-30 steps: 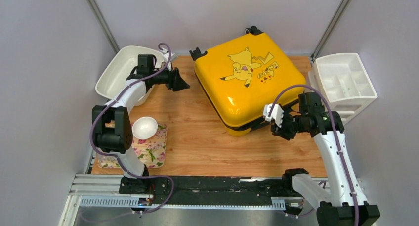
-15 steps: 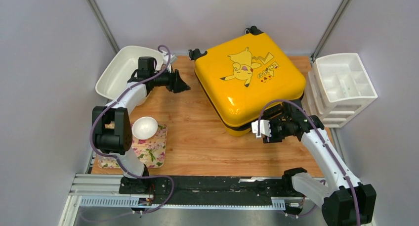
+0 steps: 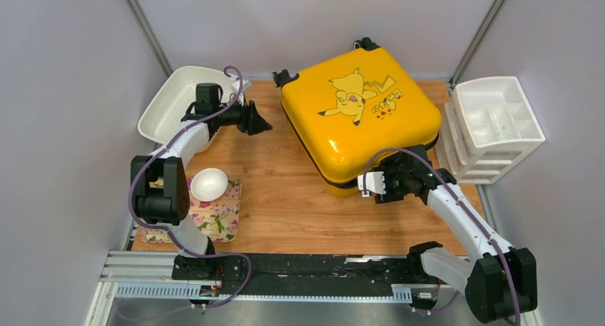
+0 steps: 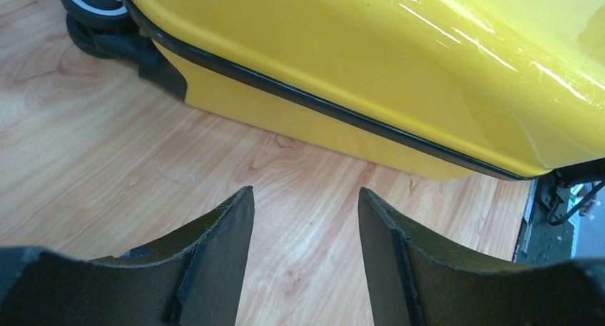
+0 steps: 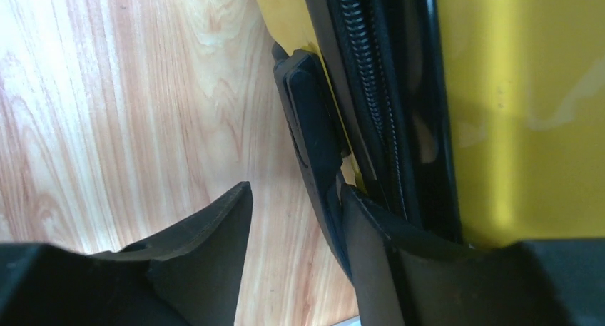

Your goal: Open, take out, and arrange the luggage

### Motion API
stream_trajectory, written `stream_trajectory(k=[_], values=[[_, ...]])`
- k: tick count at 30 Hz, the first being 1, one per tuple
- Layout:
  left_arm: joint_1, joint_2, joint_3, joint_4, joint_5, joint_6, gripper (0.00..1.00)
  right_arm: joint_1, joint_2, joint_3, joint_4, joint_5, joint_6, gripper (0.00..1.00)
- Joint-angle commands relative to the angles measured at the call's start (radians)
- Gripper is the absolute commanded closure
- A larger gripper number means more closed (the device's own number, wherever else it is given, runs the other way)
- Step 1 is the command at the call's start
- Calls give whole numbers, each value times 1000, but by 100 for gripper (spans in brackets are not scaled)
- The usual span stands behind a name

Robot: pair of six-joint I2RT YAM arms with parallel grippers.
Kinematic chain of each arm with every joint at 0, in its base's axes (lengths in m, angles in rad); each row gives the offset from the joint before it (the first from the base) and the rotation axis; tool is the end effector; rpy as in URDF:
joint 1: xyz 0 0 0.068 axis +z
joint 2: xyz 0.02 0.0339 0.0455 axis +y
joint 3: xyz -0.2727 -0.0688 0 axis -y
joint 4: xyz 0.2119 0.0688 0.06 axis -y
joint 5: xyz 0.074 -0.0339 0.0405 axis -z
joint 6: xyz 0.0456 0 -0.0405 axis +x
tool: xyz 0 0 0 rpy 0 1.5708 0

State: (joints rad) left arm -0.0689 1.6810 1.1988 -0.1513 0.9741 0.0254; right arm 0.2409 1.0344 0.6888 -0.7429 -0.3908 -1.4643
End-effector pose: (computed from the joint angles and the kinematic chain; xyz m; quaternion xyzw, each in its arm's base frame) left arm 0.3424 -0.0614 0.2805 0.2483 0.7776 -0.4261 0.3900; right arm 0.1456 0.0537 0.2297 -0.7478 0.5919 0.0198 0.3001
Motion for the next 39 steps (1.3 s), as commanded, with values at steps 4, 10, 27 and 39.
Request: stream_trajectory(k=[4, 10, 27, 39], values=[[32, -37, 16, 74, -26, -44, 36, 23, 96, 29, -77, 10, -102, 56], [49, -20, 97, 145, -172, -183, 38, 23, -26, -70, -249, 69, -235, 80], [-75, 203, 333, 343, -403, -248, 39, 14, -327, -146, -515, 189, -269, 87], [-170, 525, 662, 516, -472, -124, 38, 12, -562, 123, -739, -77, -159, 29]])
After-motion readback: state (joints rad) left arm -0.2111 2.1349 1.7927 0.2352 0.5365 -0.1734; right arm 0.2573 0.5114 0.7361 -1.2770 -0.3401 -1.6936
